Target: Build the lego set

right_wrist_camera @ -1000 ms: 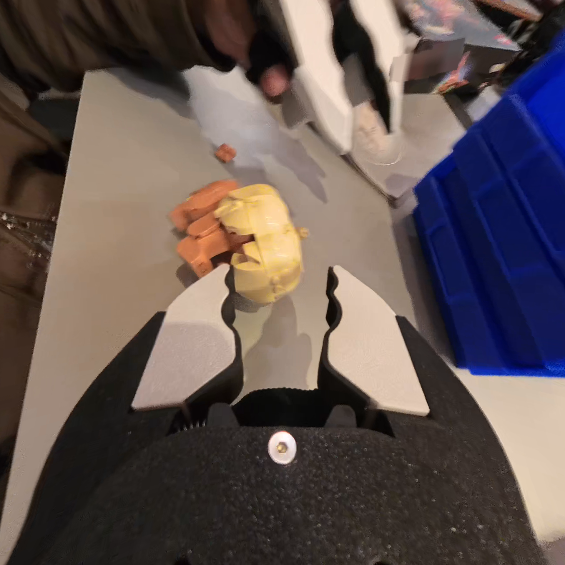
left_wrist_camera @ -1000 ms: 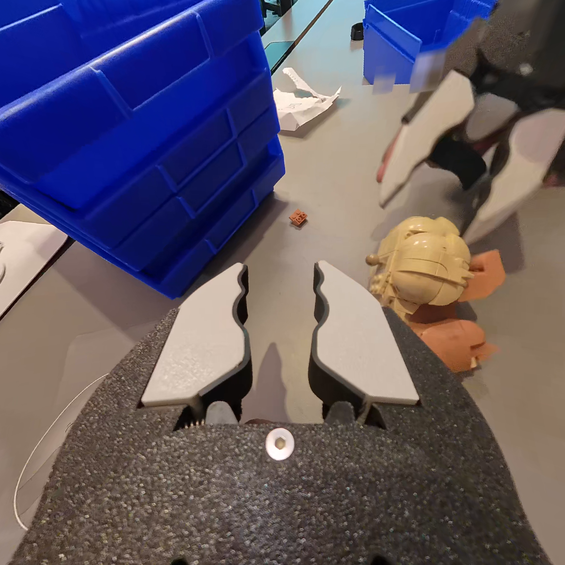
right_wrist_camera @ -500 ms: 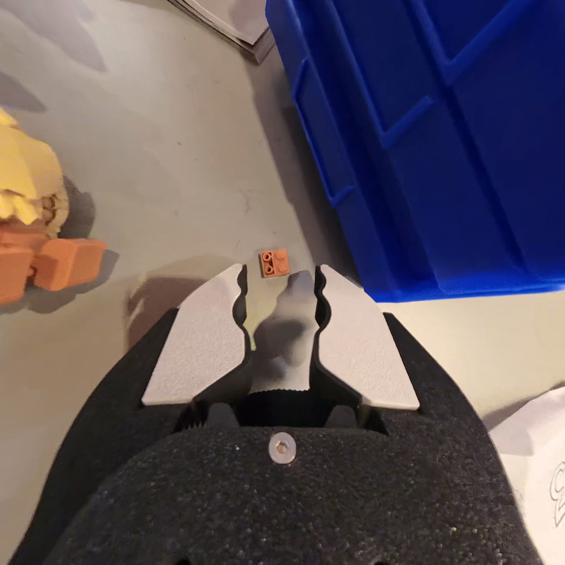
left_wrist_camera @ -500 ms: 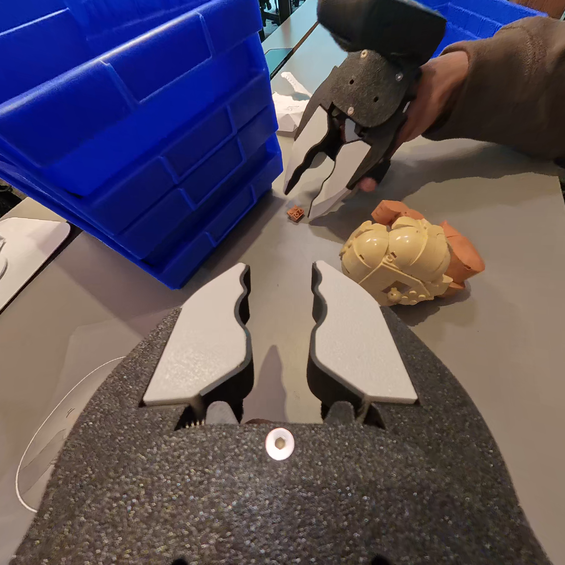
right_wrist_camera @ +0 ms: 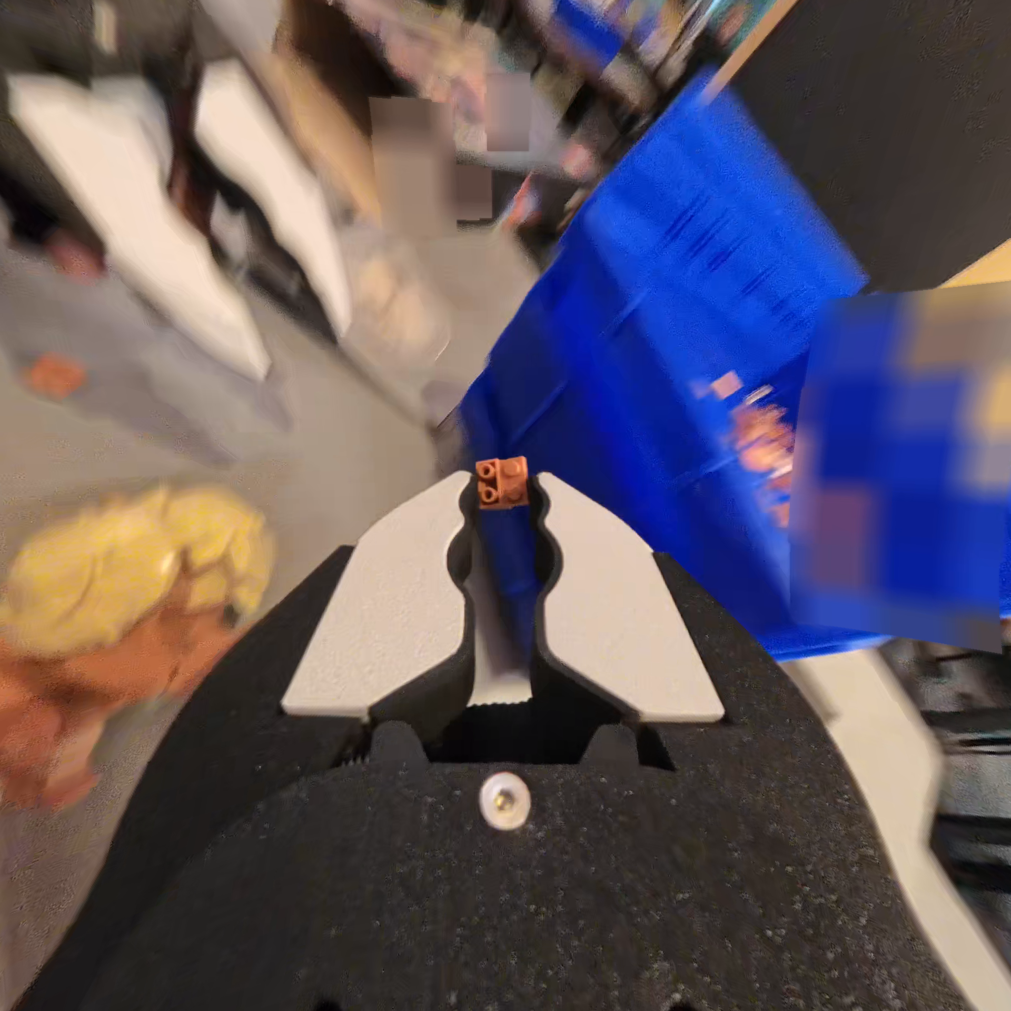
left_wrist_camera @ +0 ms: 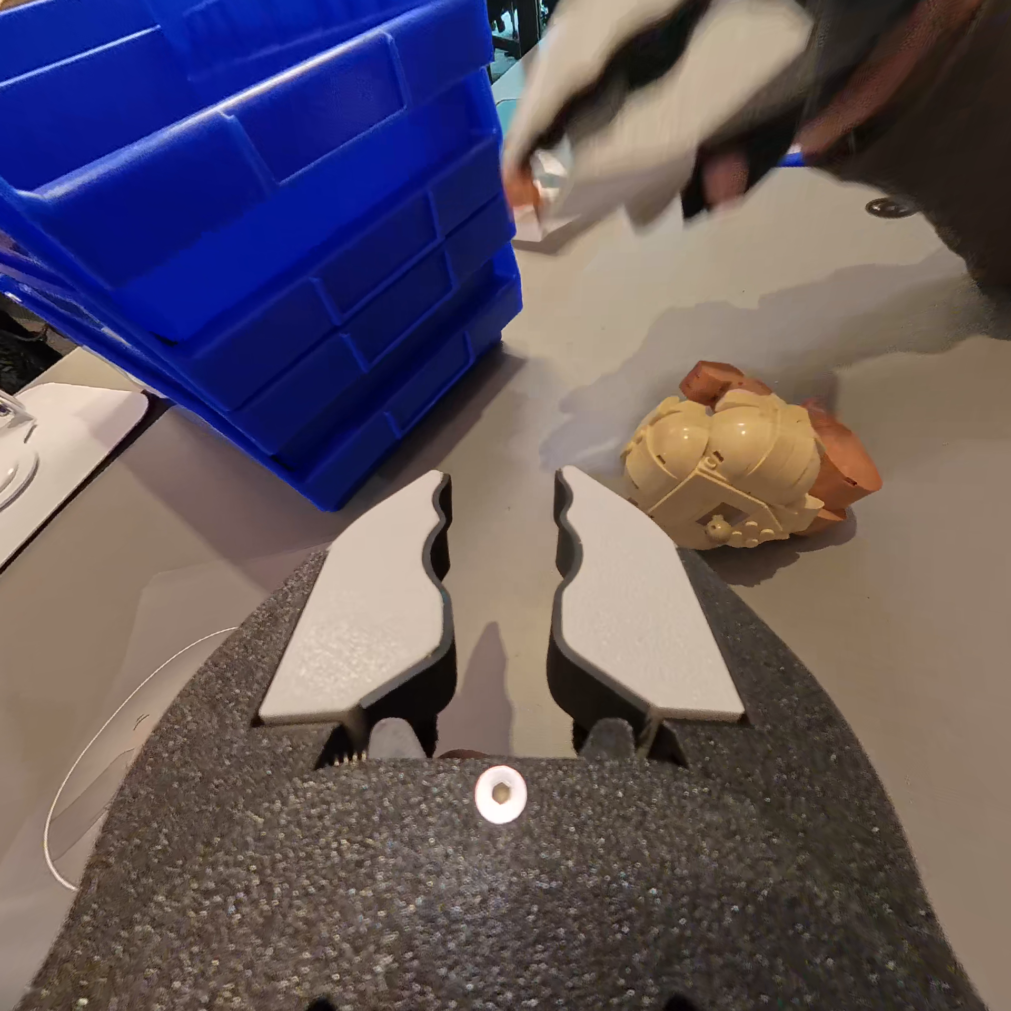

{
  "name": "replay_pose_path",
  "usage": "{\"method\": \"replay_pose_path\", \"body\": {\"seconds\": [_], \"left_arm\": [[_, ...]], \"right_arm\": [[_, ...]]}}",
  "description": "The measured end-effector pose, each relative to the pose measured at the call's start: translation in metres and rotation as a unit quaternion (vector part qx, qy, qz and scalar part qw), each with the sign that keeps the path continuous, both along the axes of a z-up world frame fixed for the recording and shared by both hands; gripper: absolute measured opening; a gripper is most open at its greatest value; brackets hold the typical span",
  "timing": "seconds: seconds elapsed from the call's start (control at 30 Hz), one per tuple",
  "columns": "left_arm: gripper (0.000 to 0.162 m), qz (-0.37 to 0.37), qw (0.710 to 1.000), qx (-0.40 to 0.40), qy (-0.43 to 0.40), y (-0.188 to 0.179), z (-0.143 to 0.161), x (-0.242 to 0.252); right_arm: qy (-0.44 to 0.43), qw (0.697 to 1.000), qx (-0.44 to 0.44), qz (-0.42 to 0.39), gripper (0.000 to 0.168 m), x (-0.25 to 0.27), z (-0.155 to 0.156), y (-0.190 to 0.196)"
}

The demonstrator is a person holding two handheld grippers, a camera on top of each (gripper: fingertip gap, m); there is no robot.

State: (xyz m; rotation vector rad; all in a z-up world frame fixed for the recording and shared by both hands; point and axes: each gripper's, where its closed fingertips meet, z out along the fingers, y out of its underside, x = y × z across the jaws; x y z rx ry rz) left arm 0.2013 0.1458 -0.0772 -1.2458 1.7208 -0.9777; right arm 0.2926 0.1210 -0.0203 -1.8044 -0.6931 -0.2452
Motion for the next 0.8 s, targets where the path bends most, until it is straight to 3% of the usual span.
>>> {"method": "replay_pose_path", "body": {"seconds": [0.1,0.17,0.2,0.37,0.5,0.8], "left_arm": [[0.035,0.005,1.000,0.008,0.002,0.002,-0.002,0.000],[0.035,0.009,1.000,0.013,0.001,0.005,-0.001,-0.001],[0.035,0.010,1.000,0.013,-0.001,0.005,0.000,-0.001],[0.035,0.008,1.000,0.011,-0.006,0.007,0.004,-0.003],[0.036,-0.006,1.000,0.009,0.007,0.005,0.001,-0.008],[0.040,-0.110,0.987,-0.013,0.113,-0.008,-0.030,-0.046]], "right_arm": [[0.006,0.988,0.104,-0.115,0.017,0.031,0.080,0.022],[-0.001,0.976,0.087,-0.201,0.024,0.062,0.095,0.037],[-0.005,0.971,0.077,-0.228,0.032,0.072,0.097,0.044],[-0.059,0.954,0.085,-0.283,0.033,0.084,0.091,0.052],[-0.082,0.952,0.081,-0.285,0.033,0.073,0.080,0.047],[-0.103,0.961,0.054,-0.251,0.032,0.036,0.059,0.016]]}}
